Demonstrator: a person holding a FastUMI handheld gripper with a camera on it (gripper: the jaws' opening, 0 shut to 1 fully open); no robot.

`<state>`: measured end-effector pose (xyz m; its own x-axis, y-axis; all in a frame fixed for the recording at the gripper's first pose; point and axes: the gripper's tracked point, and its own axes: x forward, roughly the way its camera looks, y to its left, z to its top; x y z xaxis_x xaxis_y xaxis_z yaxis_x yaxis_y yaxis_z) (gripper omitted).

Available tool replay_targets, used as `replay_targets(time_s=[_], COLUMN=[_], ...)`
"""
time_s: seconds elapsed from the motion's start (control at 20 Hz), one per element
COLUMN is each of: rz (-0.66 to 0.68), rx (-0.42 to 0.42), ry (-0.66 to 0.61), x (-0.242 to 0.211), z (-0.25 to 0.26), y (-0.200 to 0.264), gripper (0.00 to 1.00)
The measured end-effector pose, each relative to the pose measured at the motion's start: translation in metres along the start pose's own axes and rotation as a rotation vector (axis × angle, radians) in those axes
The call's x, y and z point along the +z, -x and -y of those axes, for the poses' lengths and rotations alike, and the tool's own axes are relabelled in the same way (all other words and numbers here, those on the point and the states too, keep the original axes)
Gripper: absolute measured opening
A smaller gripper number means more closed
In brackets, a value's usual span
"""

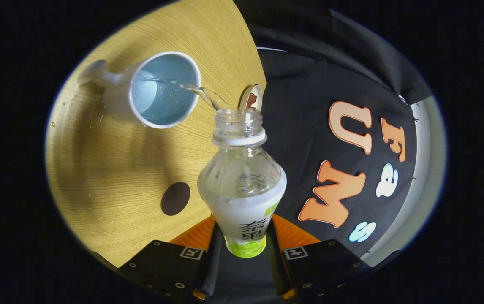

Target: Take the bottle from table, then pour the juice into the cup, finally place the bottle on the coaster

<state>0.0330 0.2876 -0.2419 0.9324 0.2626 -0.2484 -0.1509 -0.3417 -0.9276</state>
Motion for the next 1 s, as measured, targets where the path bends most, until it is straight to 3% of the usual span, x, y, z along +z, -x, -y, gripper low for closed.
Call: replay_targets(time_s=[1.0], rz=[0.022], rx=[-0.005], ry=[0.089], x=[-0.0007], z=[0.0079], y=[-0.004], gripper=[0.54])
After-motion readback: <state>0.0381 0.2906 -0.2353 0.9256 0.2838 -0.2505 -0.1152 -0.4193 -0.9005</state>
